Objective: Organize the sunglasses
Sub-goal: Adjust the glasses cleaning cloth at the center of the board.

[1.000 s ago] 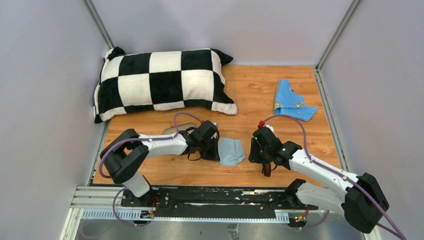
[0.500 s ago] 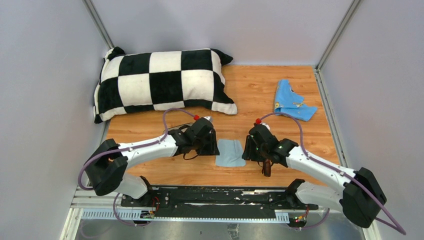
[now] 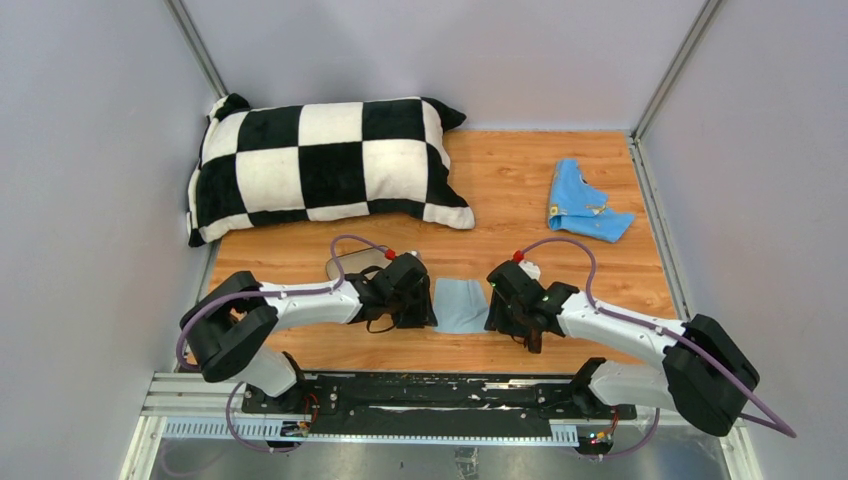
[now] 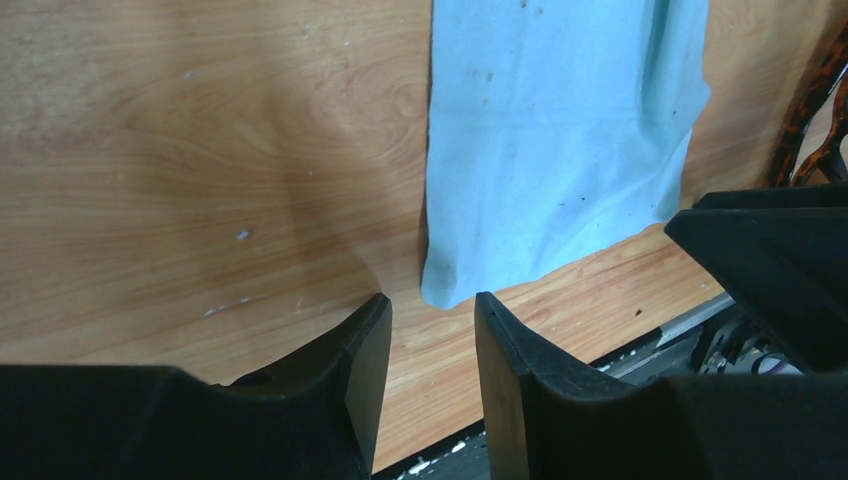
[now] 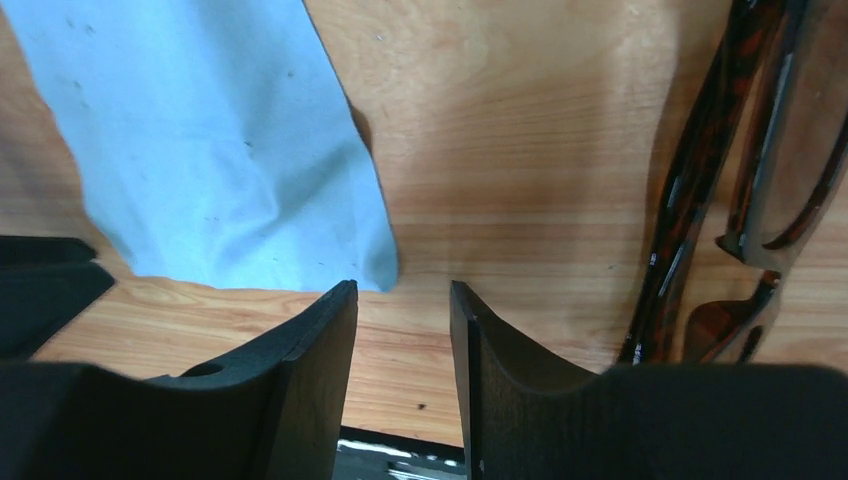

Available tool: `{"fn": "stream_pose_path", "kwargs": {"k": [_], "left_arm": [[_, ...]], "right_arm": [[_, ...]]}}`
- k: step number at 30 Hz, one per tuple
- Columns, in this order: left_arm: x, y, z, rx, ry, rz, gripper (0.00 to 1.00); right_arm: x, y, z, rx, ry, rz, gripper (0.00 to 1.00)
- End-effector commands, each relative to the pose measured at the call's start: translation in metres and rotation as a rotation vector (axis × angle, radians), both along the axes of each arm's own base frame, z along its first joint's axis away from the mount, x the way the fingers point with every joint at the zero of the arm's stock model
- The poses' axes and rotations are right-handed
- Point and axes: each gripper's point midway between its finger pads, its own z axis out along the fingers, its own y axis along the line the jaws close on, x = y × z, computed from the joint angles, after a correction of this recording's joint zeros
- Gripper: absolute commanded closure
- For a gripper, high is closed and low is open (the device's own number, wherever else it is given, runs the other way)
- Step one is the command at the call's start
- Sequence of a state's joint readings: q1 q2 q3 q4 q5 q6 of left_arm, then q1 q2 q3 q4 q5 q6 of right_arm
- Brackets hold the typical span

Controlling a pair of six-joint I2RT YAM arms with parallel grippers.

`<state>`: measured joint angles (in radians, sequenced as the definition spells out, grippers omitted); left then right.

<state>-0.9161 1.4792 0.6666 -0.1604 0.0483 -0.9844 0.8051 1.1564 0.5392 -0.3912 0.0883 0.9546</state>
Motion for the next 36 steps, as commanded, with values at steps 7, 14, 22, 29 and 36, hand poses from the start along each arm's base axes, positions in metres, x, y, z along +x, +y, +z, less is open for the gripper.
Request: {"fn": "stream_pose_path", "kwargs": {"k": [7,14,22,29,36], "left_arm": [[-0.008,-0.001,-0.023,0.026,0.04,-0.01,0.64],[-0.007,-0.004,-0.026,0.023,0.047,-0.005,0.89],[-0.003,-0.009,-0.015,0.003,0.029,-0.008,1.0],[0.013,-0.012,0.029,-0.046,-0.088,0.006,1.0],[0.068,-0.024,0.103,-0.065,-0.264,-0.001,1.0]], "right_arm": [[-0.008,-0.007,-0.021,-0.048,0.038,-0.062,0.59],[-0.009,-0.004,-0.024,-0.043,0.049,-0.059,0.77],[-0.006,-0.003,-0.015,-0.034,0.017,-0.043,1.0],[0.01,0.0,0.022,0.004,-0.099,-0.032,1.0],[0.059,0.016,0.083,0.006,-0.275,-0.057,1.0]]}}
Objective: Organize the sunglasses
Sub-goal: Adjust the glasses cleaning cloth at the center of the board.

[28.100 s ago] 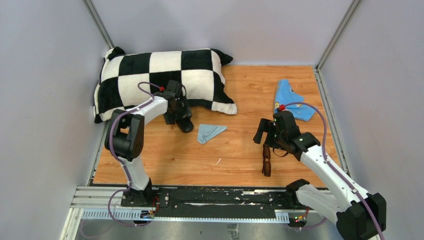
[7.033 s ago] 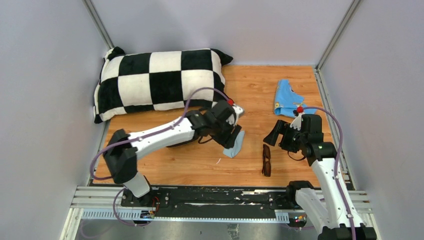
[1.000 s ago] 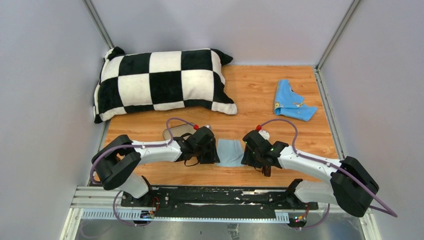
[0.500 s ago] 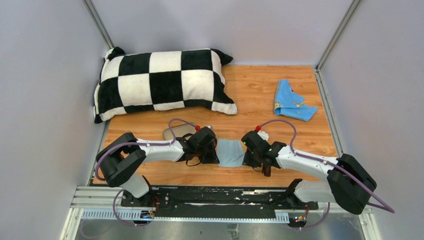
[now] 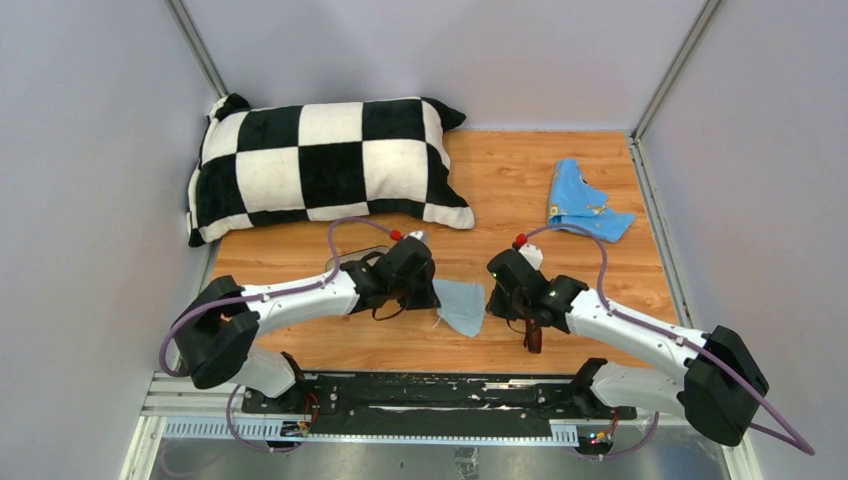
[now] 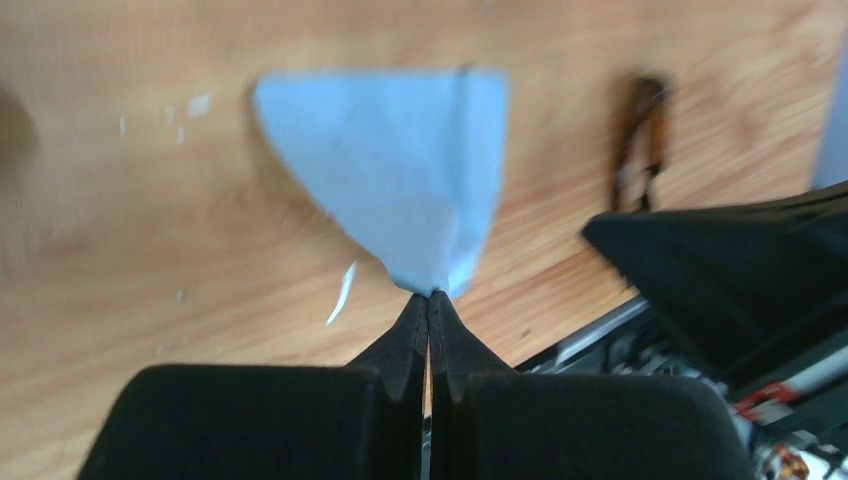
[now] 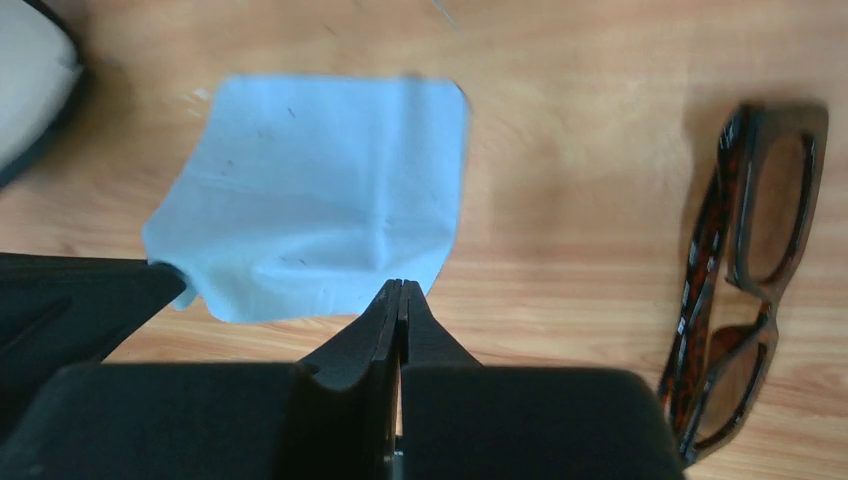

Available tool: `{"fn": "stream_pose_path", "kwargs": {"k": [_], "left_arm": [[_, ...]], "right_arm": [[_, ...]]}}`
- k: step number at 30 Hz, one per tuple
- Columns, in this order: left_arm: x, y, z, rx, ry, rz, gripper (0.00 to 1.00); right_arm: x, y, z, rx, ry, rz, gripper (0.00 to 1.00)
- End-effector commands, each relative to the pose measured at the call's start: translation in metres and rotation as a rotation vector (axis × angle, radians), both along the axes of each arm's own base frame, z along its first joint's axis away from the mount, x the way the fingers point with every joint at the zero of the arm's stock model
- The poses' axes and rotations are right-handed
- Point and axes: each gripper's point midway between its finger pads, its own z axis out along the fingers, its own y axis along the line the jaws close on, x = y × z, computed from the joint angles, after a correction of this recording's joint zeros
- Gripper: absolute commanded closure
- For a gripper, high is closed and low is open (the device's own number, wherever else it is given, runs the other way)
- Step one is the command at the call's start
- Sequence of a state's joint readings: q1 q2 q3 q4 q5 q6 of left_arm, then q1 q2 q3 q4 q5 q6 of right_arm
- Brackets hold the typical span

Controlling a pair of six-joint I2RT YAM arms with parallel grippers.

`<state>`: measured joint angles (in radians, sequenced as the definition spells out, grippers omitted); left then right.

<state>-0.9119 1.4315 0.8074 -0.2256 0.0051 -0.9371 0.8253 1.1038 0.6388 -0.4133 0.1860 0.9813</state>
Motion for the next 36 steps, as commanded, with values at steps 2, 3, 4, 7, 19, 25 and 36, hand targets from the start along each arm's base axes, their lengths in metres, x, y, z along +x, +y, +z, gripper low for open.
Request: {"fn": "stream_pose_path", "kwargs": {"k": [2,3,4,7,19,25,36], "left_arm": [[0.057,-0.004,0.071,-0.026,-0.185,0.015,1.0],[0.067,-0.002,0.079,-0.027,-0.197,0.023,1.0],[0.072,-0.002,0.087,-0.033,-0.207,0.023,1.0],[0.076,0.001,0.09,-0.032,-0.211,0.022,1.0],[0.075,-0.036,0.106,-0.093,-0.185,-0.08,1.0],[0.072,-0.04,0.092,-0.066,-0.158,-0.109,1.0],[0.005,0.001,-0.037,0.06,0.077,-0.186,1.0]], "right_arm": [[0.045,0.004,0.055,-0.052,-0.166,-0.016,1.0],[0.05,0.005,0.063,-0.048,-0.181,-0.017,1.0],[0.053,0.007,0.069,-0.044,-0.195,-0.013,1.0],[0.048,0.009,0.065,-0.034,-0.178,0.012,1.0],[0.024,-0.02,0.038,0.0,-0.175,-0.048,0.67],[0.024,-0.037,0.052,-0.036,-0.212,-0.064,0.6],[0.005,-0.003,-0.014,0.005,0.006,0.036,0.6]]}}
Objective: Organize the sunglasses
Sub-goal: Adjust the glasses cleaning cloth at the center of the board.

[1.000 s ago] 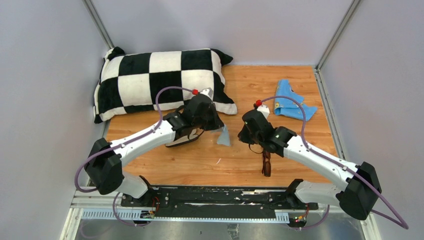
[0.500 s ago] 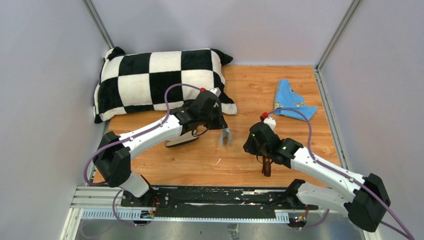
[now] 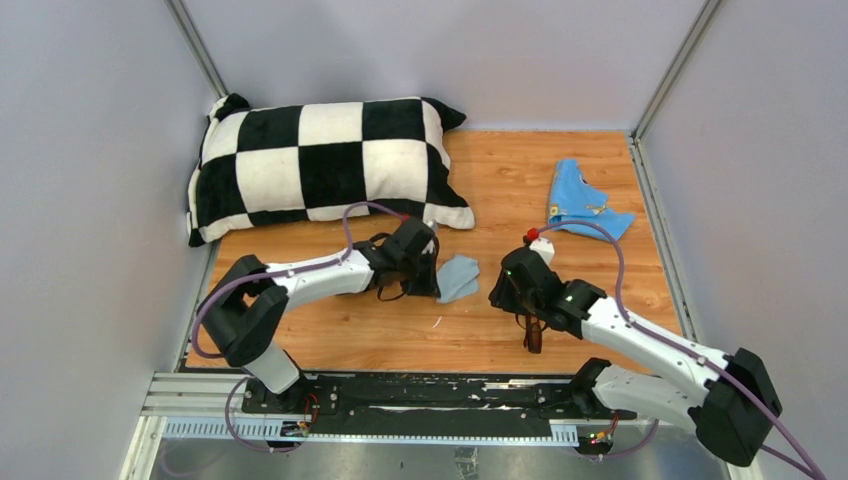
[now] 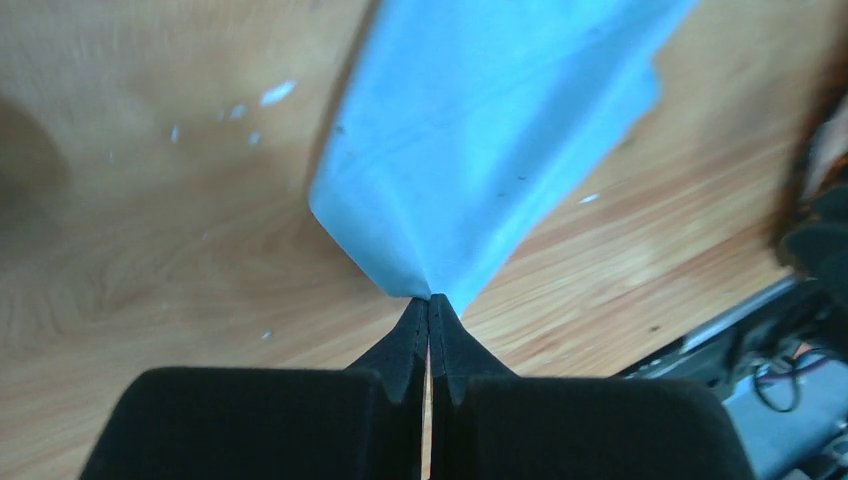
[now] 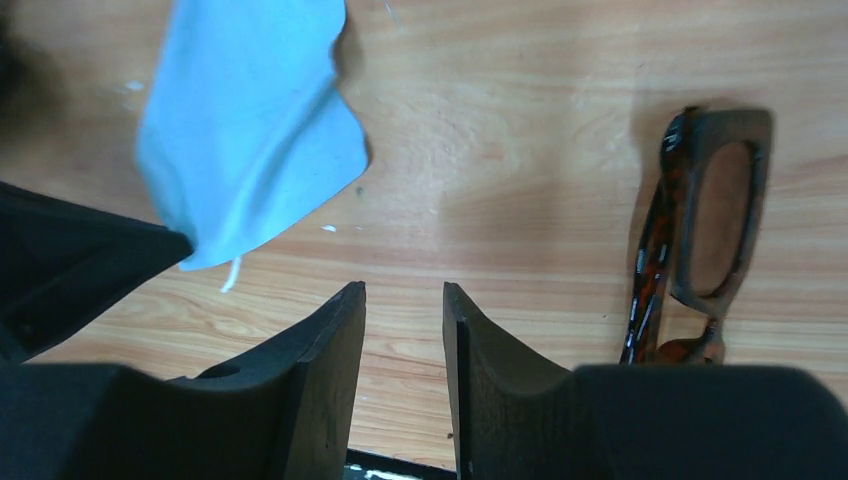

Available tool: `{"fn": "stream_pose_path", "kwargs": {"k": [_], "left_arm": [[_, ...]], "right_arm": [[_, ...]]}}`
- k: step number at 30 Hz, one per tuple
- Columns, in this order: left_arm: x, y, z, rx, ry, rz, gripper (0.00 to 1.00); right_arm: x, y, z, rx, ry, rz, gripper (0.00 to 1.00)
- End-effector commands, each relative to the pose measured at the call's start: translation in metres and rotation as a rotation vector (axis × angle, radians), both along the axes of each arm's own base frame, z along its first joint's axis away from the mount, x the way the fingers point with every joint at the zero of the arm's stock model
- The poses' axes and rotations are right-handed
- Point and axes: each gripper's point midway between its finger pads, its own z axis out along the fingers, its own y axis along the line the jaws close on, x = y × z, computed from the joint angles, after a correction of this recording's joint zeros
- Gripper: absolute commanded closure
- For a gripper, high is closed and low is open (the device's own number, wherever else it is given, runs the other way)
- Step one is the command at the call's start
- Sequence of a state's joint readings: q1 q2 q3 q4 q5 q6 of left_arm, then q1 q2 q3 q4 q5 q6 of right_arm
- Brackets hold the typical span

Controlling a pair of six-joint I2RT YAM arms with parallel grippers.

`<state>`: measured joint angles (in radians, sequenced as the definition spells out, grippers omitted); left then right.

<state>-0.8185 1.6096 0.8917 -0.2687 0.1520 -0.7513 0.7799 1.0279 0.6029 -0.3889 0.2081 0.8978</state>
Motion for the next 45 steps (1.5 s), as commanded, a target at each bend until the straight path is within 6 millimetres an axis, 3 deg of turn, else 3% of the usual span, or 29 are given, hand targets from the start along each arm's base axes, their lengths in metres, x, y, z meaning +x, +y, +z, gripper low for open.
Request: {"fn": "stream_pose_path", "kwargs": {"k": [1,9,19,22,27,29,30,34,41,45], "left_arm": [[-0.008,-0.004,-0.002,-0.03,-0.003,-0.037,1.0],[-0.005,0.0,-0.005,-0.008,-0.012,-0.016,1.0],[-0.012,-0.003,-0.013,-0.061,0.017,0.008,1.0],[-0.013,-0.003,-0.015,-0.06,0.026,0.005,1.0],[-0.015,-0.001,-0.017,-0.054,0.029,0.003,1.0],[-0.015,-0.001,-0.017,-0.052,0.029,0.002,1.0],[-0.014,-0.002,-0.016,-0.054,0.028,0.001,1.0],[-0.014,-0.005,-0.006,-0.068,0.02,-0.011,1.0],[-0.017,-0.003,0.019,-0.108,-0.005,0.011,1.0],[0.006,-0.021,0.04,-0.184,-0.01,0.001,1.0]], "right_arm": [[-0.004,0.015,-0.026,0.007,0.103,0.037,0.61],[0.015,0.032,-0.044,-0.071,0.133,0.063,0.59],[0.024,0.042,-0.073,-0.149,0.175,0.048,0.6],[0.025,0.044,-0.077,-0.162,0.186,0.053,0.66],[0.024,0.044,-0.079,-0.173,0.19,0.054,0.86],[0.025,0.043,-0.077,-0.175,0.183,0.051,0.99],[0.025,0.042,-0.074,-0.176,0.178,0.05,1.0],[0.023,0.04,-0.057,-0.154,0.151,0.057,1.0],[0.002,0.033,-0.025,-0.089,0.118,0.092,1.0],[0.021,0.03,-0.005,-0.109,0.032,0.068,1.0]]}}
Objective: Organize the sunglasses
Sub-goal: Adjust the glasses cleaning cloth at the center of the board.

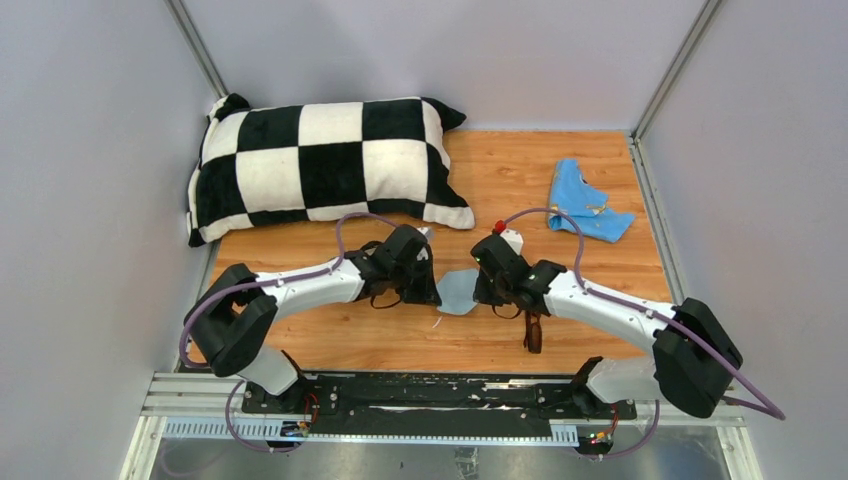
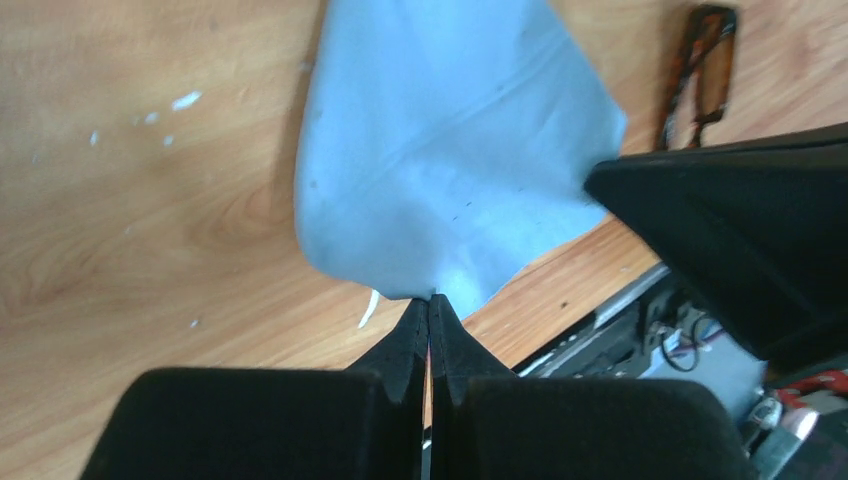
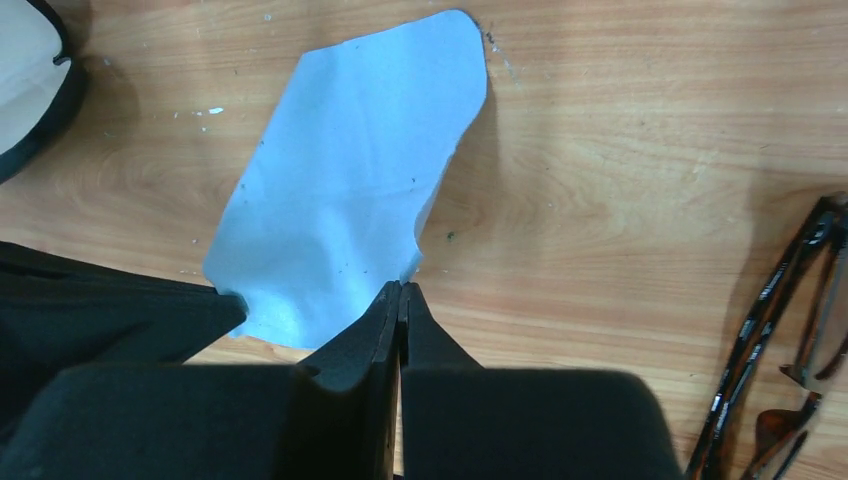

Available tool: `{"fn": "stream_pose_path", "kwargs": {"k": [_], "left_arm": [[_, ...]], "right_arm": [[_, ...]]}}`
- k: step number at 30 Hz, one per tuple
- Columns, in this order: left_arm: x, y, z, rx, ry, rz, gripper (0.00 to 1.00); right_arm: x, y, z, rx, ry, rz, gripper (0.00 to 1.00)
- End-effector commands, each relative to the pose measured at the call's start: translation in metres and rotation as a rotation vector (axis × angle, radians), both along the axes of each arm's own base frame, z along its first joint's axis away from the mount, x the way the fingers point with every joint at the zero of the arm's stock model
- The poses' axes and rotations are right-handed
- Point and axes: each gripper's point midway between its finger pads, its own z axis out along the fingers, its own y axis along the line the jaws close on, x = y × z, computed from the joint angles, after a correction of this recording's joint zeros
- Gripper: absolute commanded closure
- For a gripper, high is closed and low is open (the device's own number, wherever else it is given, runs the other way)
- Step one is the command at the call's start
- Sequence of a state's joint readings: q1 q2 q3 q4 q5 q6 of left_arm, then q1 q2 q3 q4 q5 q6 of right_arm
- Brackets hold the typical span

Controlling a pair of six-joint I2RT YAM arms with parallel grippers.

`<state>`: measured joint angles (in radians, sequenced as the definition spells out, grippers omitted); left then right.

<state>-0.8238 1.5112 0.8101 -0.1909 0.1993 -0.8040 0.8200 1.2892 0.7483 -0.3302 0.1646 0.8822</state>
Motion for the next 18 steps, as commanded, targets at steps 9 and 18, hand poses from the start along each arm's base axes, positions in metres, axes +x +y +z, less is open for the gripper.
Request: {"fn": "stream_pose_path", "kwargs": {"k": [9,18], "left_arm": [[0.117,-0.039,0.108,-0.097,-0.197,-0.034,1.0],[0.097,-0.024,0.091,-0.042,-0.218,-0.08,1.0]], "right_arm": [[0.09,-0.011,0.094,-0.055,-0.239,-0.005,1.0],[0.06,-0.019,0.059,-0.041,-0.146,0.038,1.0]]}}
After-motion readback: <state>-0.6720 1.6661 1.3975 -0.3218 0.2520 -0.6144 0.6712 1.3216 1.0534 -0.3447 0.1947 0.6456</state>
